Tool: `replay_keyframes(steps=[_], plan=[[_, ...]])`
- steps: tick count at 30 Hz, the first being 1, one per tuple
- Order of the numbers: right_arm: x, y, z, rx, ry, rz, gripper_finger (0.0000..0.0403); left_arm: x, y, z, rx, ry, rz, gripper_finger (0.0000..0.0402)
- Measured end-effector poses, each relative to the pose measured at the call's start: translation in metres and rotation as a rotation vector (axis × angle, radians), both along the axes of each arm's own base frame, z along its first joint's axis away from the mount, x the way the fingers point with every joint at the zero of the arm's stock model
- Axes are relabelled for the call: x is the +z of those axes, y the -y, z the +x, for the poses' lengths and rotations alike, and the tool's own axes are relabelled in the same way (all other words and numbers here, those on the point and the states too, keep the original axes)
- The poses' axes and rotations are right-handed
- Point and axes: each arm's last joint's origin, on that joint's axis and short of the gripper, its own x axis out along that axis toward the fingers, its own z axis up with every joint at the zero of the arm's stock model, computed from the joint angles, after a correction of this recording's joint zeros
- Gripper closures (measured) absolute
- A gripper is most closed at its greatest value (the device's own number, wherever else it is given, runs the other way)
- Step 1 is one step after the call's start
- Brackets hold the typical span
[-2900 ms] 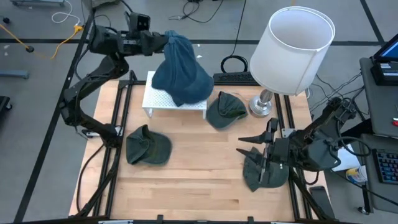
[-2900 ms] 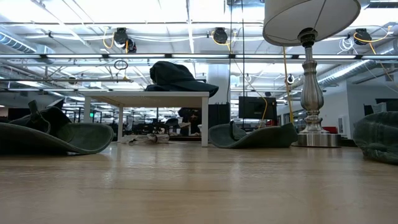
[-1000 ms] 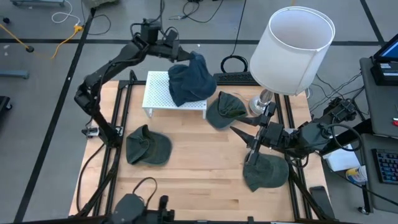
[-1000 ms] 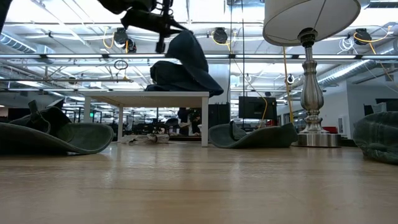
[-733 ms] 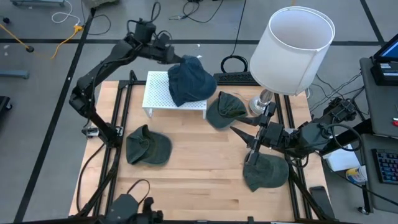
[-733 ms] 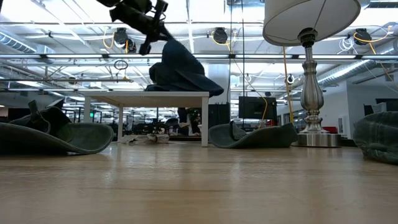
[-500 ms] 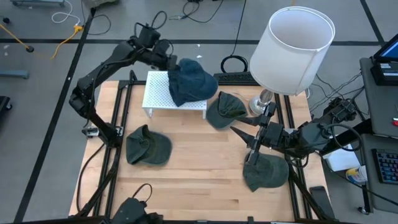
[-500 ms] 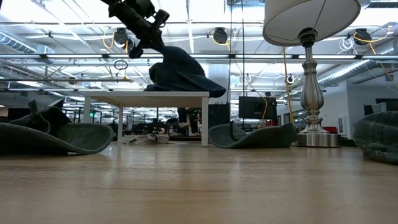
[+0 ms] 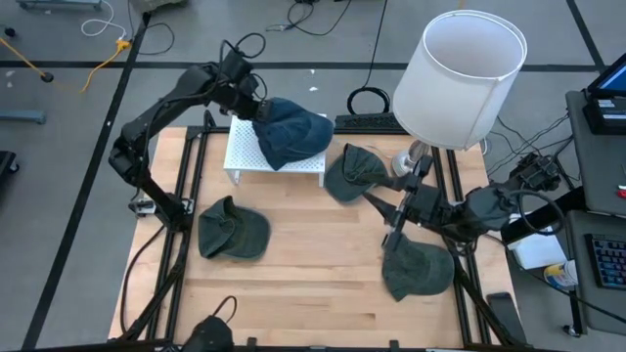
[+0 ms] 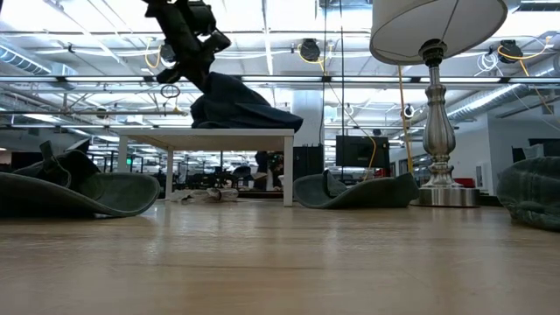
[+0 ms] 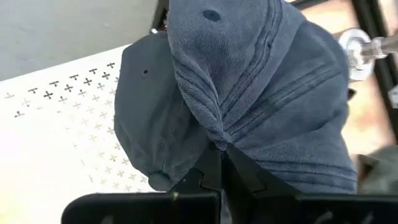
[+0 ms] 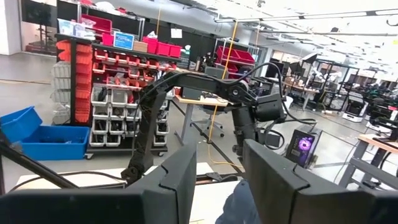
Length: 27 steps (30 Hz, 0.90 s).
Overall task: Pick & Place hat
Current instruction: Stack the blue cap on the blue cap on the shelf
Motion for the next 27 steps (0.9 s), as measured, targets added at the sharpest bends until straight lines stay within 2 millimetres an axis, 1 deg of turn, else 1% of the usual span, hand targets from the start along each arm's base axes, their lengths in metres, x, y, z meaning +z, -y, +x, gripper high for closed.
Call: replay_keyframes(steps=[4, 11, 14, 16, 19, 21, 24, 27], plan=[[0.0, 0.001, 0.001, -0.006, 0.0, 0.002, 0.0277, 0.0, 0.002, 0.002, -0.009, -0.013, 0.011, 0.0401], [0.0, 0.001, 0.001, -0.005, 0.001, 0.003, 0.0277, -0.008, 0.009, 0.018, -0.035, -0.073, 0.028, 0.04], [0.0, 0.001, 0.001, -0.004, 0.002, 0.007, 0.0277, -0.011, 0.007, 0.019, -0.017, -0.083, 0.023, 0.0388], [0.0, 0.001, 0.001, -0.004, 0.006, 0.015, 0.0277, -0.01, 0.008, 0.019, -0.002, -0.077, 0.021, 0.037], [0.0, 0.001, 0.001, -0.003, 0.009, 0.022, 0.0277, -0.009, 0.007, 0.019, -0.001, -0.066, 0.032, 0.0331], [0.0, 0.001, 0.001, -0.003, 0.01, 0.023, 0.0277, -0.004, 0.007, 0.014, 0.005, -0.043, 0.039, 0.0298], [0.0, 0.001, 0.001, -0.003, 0.01, 0.023, 0.0277, 0.009, 0.01, 0.004, 0.018, 0.006, 0.066, 0.0247], [0.0, 0.001, 0.001, -0.003, 0.01, 0.023, 0.0277, 0.019, 0.013, -0.01, 0.105, -0.043, 0.132, 0.0206]])
